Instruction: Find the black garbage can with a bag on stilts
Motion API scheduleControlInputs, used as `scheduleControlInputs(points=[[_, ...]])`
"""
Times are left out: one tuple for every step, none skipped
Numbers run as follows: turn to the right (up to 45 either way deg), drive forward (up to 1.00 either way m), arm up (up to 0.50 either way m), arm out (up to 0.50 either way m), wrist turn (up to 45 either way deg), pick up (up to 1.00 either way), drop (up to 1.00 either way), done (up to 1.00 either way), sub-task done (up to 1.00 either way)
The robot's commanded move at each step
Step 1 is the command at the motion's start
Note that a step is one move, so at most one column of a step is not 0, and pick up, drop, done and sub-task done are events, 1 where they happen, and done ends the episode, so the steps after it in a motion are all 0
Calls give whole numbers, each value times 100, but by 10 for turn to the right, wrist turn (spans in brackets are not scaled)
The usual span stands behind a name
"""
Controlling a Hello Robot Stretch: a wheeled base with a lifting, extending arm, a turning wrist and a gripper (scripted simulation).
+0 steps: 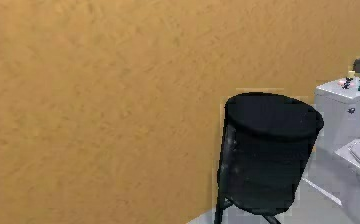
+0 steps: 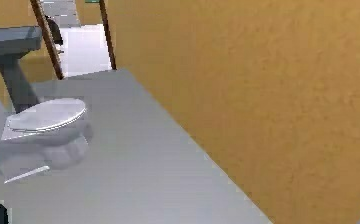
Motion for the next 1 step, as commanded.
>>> scheduleControlInputs(points=[[240, 0, 0, 0, 0, 0, 0, 0, 0]])
